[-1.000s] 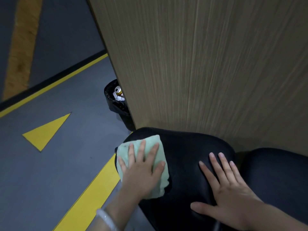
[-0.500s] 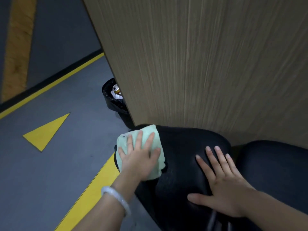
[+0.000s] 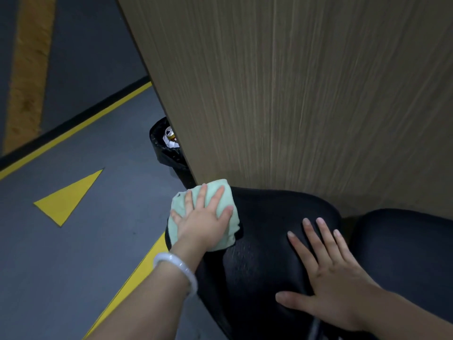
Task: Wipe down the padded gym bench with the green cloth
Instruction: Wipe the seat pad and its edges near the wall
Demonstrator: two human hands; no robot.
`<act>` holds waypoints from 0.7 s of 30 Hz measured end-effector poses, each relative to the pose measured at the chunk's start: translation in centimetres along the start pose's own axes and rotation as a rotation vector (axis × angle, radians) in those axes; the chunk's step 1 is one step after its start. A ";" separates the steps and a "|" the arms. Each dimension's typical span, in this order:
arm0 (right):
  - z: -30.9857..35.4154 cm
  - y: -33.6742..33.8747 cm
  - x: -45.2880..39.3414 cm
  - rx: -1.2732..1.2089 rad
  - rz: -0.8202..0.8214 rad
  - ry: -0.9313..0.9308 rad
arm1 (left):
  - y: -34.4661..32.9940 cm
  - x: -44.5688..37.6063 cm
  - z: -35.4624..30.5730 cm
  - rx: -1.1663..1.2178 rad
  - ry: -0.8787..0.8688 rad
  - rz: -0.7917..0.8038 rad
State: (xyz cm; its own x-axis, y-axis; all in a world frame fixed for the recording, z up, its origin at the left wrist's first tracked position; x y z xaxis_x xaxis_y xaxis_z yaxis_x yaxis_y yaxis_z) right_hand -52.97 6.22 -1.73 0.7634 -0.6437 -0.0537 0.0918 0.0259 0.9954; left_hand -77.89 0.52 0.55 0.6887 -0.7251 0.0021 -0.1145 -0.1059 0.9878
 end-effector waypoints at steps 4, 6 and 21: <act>0.2 0.5 0.0 0.008 0.027 0.005 | 0.5 0.0 -0.8 0.011 0.021 0.036; 0.2 1.8 -0.1 0.025 0.011 0.009 | 0.4 2.3 -0.9 0.028 -0.024 0.006; 0.7 1.9 0.7 -0.122 0.011 -0.068 | -0.9 9.1 -3.5 -0.005 -0.195 -0.136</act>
State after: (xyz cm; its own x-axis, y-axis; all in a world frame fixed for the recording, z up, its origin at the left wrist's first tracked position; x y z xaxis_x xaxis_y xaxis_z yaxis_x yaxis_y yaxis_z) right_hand -52.73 5.31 0.22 0.7198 -0.6934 -0.0329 0.1634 0.1232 0.9788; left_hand -68.98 -3.61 0.20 0.5460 -0.8223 -0.1607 -0.0263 -0.2085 0.9777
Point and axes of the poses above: each hand's wrist, its own x-axis away from the middle knuckle, its own y-axis out of the back of the hand, z = x × y, the point moved 1 cm from there along -x, towards the middle knuckle, and after that the axes turned 14 degrees about -z, right-handed, at the moved point
